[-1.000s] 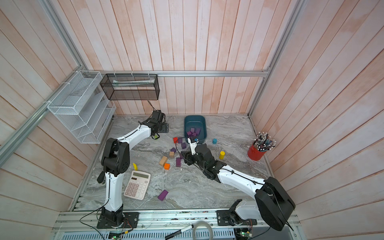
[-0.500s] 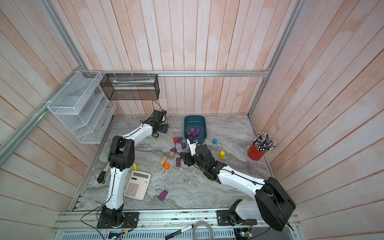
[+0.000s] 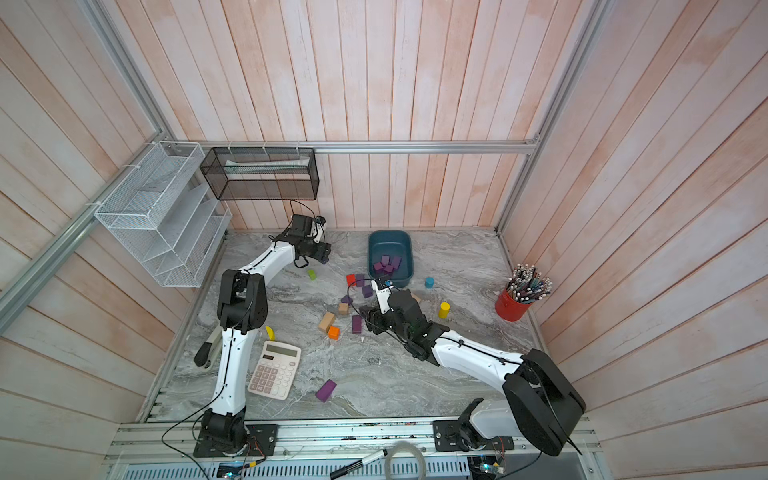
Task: Pick purple bricks into the storage bin
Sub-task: Pick up the building block from the center of the board.
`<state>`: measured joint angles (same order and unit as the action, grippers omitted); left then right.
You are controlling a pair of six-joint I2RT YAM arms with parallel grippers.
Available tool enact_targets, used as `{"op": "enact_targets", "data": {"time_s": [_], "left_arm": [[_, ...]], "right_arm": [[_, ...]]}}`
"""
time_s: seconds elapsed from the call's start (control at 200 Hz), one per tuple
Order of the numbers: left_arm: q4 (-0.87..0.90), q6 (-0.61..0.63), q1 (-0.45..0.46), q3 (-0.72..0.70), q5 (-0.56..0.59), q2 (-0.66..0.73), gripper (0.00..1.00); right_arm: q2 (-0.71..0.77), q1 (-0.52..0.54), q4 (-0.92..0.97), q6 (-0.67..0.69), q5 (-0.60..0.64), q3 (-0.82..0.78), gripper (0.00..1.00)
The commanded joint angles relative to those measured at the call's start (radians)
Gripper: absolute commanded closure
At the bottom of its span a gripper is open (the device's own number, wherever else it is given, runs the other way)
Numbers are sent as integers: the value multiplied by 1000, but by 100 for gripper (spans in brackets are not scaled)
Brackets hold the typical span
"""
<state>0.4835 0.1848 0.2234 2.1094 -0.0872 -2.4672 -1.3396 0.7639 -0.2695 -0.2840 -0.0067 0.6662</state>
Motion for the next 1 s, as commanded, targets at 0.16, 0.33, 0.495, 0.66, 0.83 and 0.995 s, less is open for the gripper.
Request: {"op": "enact_targets", "data": {"time_s": [0.16, 0.33, 0.495, 0.66, 0.83, 0.995], "left_arm": [[127, 34, -4, 88, -84, -65, 19], [200, 43, -6, 170, -62, -121, 19], [239, 59, -7, 199, -63, -142, 23], [257, 61, -8, 216, -73, -154, 30], [294, 49, -7, 244, -72, -167, 39], [313, 36, -7, 230, -61, -156, 44]], "right_arm": [[-24, 15, -15, 5, -13, 21, 35], [-36, 21, -7, 8, -12, 35, 35], [-41, 29, -3, 8, -4, 44, 35], [-50, 31, 1, 9, -1, 54, 35], [-55, 37, 12, 13, 5, 66, 35], [-46, 40, 13, 16, 15, 66, 35]]}}
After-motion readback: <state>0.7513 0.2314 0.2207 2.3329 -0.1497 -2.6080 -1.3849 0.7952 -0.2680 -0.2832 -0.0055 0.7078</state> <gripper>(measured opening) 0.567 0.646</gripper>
